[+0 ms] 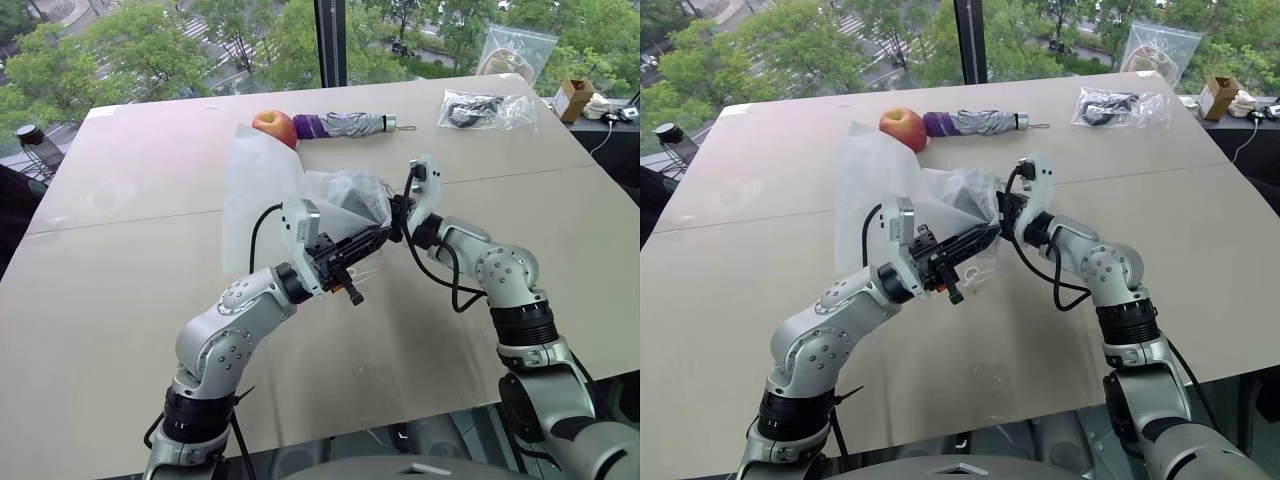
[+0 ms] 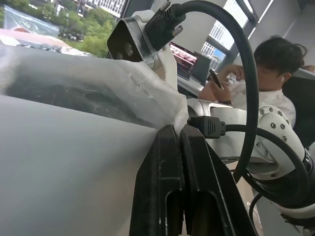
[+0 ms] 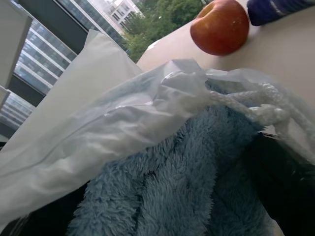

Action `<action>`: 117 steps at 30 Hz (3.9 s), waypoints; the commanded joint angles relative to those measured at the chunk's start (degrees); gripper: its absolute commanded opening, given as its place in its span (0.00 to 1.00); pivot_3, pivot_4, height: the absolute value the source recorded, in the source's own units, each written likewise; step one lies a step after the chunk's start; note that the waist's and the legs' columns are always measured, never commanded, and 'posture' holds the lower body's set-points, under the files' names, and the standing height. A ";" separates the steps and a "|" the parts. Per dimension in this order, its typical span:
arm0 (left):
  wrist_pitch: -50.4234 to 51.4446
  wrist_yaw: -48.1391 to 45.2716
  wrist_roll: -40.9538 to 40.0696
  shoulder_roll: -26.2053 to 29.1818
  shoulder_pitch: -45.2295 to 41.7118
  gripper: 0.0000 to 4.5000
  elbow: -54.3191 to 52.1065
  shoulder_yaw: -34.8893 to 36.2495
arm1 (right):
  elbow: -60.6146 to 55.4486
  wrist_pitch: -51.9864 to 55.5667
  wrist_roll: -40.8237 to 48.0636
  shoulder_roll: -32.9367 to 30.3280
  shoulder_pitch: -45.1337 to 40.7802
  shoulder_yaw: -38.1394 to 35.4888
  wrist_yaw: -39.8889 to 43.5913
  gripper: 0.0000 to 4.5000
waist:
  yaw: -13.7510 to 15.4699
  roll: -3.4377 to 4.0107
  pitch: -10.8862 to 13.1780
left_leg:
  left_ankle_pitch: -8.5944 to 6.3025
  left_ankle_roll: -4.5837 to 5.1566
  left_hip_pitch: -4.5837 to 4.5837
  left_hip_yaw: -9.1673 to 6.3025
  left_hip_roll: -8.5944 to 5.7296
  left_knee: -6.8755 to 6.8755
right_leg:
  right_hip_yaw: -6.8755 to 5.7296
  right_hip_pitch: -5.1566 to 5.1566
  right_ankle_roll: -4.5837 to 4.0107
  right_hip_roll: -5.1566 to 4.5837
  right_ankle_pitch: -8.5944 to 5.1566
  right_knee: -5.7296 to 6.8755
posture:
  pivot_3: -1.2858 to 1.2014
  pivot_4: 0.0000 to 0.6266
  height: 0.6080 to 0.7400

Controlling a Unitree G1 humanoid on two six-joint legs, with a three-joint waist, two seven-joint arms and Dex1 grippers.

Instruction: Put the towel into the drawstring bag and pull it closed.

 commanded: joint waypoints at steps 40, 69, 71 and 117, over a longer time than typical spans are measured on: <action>-7.98 4.24 6.89 2.08 -1.03 0.00 2.98 11.29 | -3.22 -8.07 22.72 1.79 6.14 -19.26 18.02 0.99 | 1.12 -0.31 0.20 | 0.00 -0.01 -0.17 0.04 0.00 0.06 | 0.11 -0.12 0.01 -0.12 0.02 -0.05 | 0.52 0.24 1.00; -9.36 8.18 12.17 2.64 1.41 0.00 5.33 13.88 | 7.78 -8.03 30.06 9.50 -0.57 -36.90 -19.52 0.99 | 1.59 -0.18 0.31 | 0.02 -0.01 -0.22 0.22 0.02 0.12 | 0.18 -0.23 -0.06 -0.02 0.13 0.06 | 0.52 0.24 1.00; -10.00 9.28 13.64 2.66 1.24 0.00 6.29 14.39 | 7.05 -6.62 32.91 9.86 0.30 -36.93 -21.52 0.99 | 1.49 -0.18 0.32 | 0.02 -0.01 -0.22 0.24 0.02 0.09 | 0.19 -0.24 -0.06 -0.02 0.13 0.06 | 0.52 0.24 1.00; -13.10 10.81 19.09 1.28 3.67 0.00 9.90 15.88 | 2.84 -27.67 32.28 14.50 -5.44 -33.04 -28.29 0.02 | 0.57 -0.13 0.34 | 0.02 0.00 -0.18 0.24 0.06 0.12 | 0.18 -0.24 -0.05 -0.01 0.13 0.13 | 0.52 0.24 1.00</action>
